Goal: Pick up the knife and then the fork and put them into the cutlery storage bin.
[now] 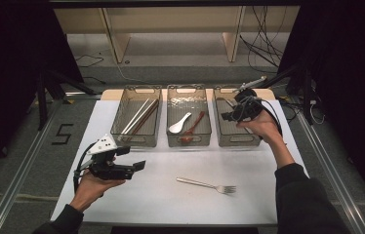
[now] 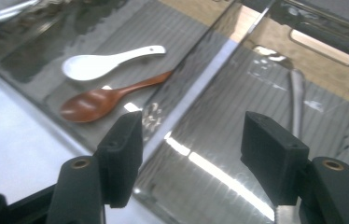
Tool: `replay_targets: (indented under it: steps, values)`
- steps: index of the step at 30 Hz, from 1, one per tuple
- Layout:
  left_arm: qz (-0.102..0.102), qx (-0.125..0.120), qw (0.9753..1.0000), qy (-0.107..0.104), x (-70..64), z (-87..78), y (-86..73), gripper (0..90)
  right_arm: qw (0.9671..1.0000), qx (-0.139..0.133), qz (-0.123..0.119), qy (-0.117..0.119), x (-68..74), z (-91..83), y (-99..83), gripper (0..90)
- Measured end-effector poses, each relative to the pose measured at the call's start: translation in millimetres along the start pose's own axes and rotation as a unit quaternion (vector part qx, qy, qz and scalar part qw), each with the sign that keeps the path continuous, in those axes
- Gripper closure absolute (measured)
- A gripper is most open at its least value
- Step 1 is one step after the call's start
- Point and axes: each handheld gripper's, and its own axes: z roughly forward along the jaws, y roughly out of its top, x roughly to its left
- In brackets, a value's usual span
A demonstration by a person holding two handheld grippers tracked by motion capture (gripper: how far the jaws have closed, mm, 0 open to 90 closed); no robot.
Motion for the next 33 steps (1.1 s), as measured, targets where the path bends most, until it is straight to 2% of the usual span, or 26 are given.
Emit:
replay_targets:
  steps: [15,22,33]
  values:
    - [0.000,-0.004,1.0000,-0.002,-0.3,-0.4,0.2,16.8,0.9982,-0.050,-0.015,0.028,30.4,-27.2,-20.1,34.7]
    - [0.001,-0.004,1.0000,-0.001,-0.5,-0.7,-0.2,16.8,0.9960,-0.071,0.001,0.056,41.2,-36.4,-26.3,34.1]
    - [-0.001,-0.005,1.0000,-0.003,-0.1,-0.7,-0.5,16.7,0.9955,-0.065,-0.009,0.068,56.5,-39.1,-40.3,32.5]
